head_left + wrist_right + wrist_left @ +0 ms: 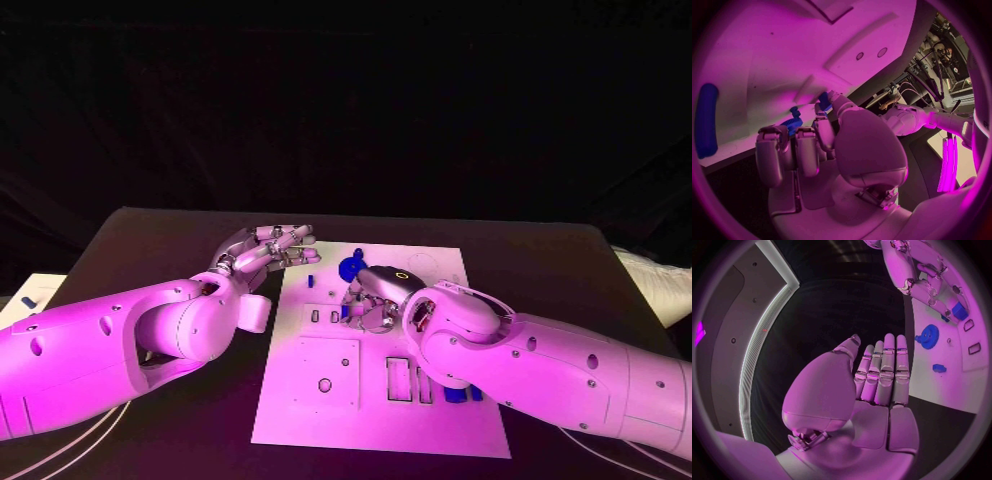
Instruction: Assemble the parts on the task board
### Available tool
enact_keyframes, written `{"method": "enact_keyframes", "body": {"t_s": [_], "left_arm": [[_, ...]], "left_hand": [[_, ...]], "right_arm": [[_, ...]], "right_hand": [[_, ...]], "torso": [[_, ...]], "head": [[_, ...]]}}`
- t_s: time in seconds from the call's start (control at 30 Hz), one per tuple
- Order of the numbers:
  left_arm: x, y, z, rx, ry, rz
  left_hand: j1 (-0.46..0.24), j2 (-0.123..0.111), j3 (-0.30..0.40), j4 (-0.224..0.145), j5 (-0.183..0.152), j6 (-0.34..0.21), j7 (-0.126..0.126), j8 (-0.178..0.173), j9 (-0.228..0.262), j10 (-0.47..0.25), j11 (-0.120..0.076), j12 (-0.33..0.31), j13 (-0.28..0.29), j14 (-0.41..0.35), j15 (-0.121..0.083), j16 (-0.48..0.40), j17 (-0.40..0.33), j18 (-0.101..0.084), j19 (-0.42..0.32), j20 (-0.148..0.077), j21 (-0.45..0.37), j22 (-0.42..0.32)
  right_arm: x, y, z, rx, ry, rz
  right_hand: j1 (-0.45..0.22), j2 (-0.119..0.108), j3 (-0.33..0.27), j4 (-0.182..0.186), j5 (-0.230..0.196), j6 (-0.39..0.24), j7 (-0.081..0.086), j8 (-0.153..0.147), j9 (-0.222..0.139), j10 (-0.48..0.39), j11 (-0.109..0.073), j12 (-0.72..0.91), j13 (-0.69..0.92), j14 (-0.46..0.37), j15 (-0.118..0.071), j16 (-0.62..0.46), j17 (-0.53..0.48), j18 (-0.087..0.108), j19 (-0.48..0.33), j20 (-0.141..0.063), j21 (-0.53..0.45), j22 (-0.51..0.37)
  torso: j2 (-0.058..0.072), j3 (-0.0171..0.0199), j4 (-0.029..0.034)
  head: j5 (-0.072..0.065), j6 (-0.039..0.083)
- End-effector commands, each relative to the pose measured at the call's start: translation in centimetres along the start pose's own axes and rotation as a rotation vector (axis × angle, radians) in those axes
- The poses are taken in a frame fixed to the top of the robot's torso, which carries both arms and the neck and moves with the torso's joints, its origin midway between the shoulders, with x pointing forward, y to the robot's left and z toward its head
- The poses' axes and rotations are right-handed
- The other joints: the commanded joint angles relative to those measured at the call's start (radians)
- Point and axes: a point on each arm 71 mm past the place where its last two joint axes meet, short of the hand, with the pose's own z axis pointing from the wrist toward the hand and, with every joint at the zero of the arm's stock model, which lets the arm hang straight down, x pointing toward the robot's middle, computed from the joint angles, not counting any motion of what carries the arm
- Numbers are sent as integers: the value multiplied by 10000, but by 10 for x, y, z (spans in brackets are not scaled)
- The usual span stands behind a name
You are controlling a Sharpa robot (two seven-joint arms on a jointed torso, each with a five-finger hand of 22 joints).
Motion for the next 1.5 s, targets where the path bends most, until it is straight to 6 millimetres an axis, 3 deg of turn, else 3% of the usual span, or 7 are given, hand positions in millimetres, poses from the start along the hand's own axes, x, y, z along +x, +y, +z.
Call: {"method": "enact_keyframes", "body": {"t_s": [0.03, 0.6, 0.8, 0.93, 1.2, 1.5], "left_arm": [[3, -1, 0, 84, 213, -108], [3, -1, 0, 66, 224, -112], [3, -1, 0, 58, 221, -111], [3, -1, 0, 55, 220, -111], [3, -1, 0, 51, 216, -109], [3, 1, 2, -62, 273, 10]], "left_hand": [[-37, -43, -4, -70, -40, 9, 56, -41, -5, -46, 12, -11, -9, -74, 17, -52, -10, 5, -78, 21, -59, -12], [-43, -47, -1, -78, -41, -1, 68, -51, -7, -61, 20, -16, -10, -84, 22, -68, -13, 8, -78, 28, -61, -15], [-43, -47, -1, -78, -41, -1, 68, -51, -7, -61, 20, -16, -10, -84, 22, -68, -13, 8, -78, 28, -61, -15], [-43, -47, -1, -78, -41, -1, 68, -51, -7, -61, 20, -16, -10, -84, 22, -68, -13, 8, -78, 28, -61, -15], [-43, -47, -1, -78, -41, -1, 68, -51, -7, -61, 20, -16, -10, -84, 22, -68, -13, 8, -78, 28, -61, -15], [-51, -28, 43, -139, -38, 18, 46, -67, -1, -59, -12, 3, -4, 208, -51, 34, 58, 53, 182, -15, 87, 40]], "right_arm": [[6, -5, -1, 421, 272, -308], [8, -2, -1, 325, 431, -348], [8, -3, -1, 372, 325, -331], [6, -3, -1, 399, 125, -281], [2, -1, -2, 347, -509, -46], [-16, -4, -15, -837, -1999, 1227]], "right_hand": [[-60, -162, -30, 85, -4, -121, 5, -73, -42, -49, 0, -90, 153, 726, 91, -51, 1071, -115, 209, 47, -2, 1615], [-172, -281, -99, 120, 111, -172, 25, -92, -53, -74, 21, -130, 132, 718, 112, -73, 1034, -112, 202, 73, -9, 1606], [-422, -519, -303, 227, 11, -416, 93, -145, -105, -228, 84, -444, -74, 712, 161, -94, 1005, -105, 177, 113, -28, 1577], [-752, -743, -707, 451, -178, -848, 174, -153, -182, -390, 167, -749, -277, 697, 232, -133, 941, -96, 149, 176, -51, 1542], [-834, -813, -1320, 914, -296, -1217, 260, -119, -213, -485, 253, -880, -384, 688, 310, -170, 892, -90, 135, 261, -68, 1525], [-558, -970, -2232, 1798, 7, -1469, 335, -124, -201, -529, 324, -859, -410, 689, 371, -180, 896, -82, 114, 321, -91, 1501]], "torso": [[7, -2, -12], [4, -8, 1], [12, -6, -5], [6, -4, -7], [6, -1, -4], [4, 19, -10]], "head": [[-4, -5], [-22, -25], [-13, -32], [-14, -33], [-22, -38], [6, -29]]}}
